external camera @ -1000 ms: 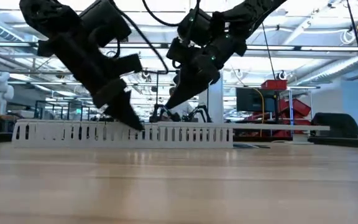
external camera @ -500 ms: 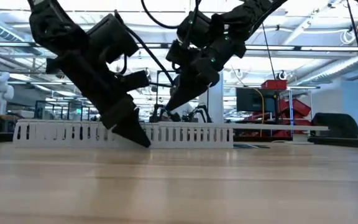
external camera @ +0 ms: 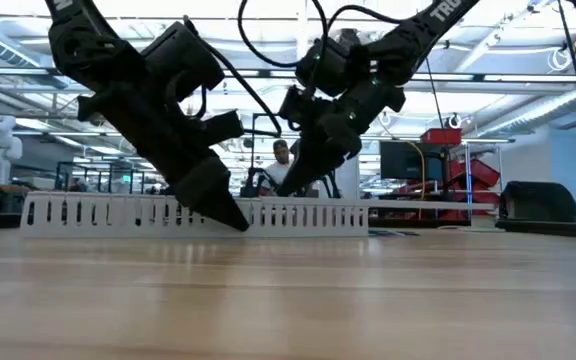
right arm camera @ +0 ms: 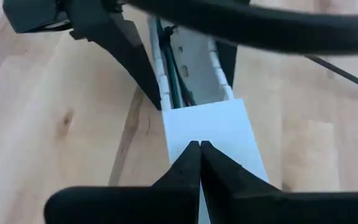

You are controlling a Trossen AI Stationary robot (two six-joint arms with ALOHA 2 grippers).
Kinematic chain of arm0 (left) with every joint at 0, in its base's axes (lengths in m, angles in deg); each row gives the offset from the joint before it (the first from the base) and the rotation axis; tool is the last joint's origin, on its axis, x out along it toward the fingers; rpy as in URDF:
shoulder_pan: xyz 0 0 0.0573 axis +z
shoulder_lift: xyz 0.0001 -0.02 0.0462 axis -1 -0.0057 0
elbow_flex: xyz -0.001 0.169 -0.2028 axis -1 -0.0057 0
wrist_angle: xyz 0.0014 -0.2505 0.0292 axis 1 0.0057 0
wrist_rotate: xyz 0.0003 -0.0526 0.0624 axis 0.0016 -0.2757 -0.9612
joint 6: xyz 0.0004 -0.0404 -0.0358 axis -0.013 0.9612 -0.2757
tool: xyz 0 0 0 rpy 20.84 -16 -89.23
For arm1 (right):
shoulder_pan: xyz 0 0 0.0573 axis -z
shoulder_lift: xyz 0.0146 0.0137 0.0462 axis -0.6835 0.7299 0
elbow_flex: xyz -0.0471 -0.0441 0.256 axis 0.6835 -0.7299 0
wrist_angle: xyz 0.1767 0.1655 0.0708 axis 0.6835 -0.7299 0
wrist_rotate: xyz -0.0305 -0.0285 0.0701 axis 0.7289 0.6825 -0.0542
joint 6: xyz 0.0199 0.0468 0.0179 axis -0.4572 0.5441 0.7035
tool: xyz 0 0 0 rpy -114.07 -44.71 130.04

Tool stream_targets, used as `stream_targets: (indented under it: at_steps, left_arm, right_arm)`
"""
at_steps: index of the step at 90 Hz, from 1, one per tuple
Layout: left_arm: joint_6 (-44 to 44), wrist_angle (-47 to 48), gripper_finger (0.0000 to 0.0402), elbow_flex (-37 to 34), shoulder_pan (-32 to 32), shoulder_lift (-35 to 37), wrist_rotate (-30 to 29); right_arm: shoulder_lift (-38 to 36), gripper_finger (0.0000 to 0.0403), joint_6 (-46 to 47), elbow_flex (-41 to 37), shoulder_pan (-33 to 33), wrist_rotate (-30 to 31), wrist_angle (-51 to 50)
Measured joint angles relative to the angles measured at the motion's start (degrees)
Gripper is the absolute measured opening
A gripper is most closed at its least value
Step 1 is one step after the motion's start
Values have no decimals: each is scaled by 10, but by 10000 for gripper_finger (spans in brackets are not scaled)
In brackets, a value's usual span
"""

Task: Ziptie cables
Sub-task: Close the white cable duct tray the with white cable cover

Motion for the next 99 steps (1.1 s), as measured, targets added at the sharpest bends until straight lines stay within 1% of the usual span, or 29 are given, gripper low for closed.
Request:
stream_targets:
  at_steps: [8, 21, 28, 38, 59, 89, 99]
  left_arm:
    - [0, -8, 249, -5, 0, 0, 0]
    - [4, -53, 249, -31, 0, 0, 6]
    - [7, -76, 249, -43, 0, 0, 8]
    - [6, -77, 249, -43, 0, 0, 11]
    - [-1, -84, 249, -44, 8, 0, 41]
    - [-58, -110, 248, -45, 36, -1, 113]
    - [-59, -112, 248, -44, 37, 0, 115]
  right_arm:
    - [0, 0, -1, -1, 4, -10, 10]
    - [12, 0, -2, -1, 7, -37, 29]
    - [25, 0, 4, -1, 7, -49, 52]
    - [53, 0, 22, 2, 2, -82, 100]
    - [78, 0, 47, 1, -8, -99, 144]
    - [76, 0, 54, 0, -16, -102, 150]
    - [61, 0, 54, -1, -17, -95, 145]
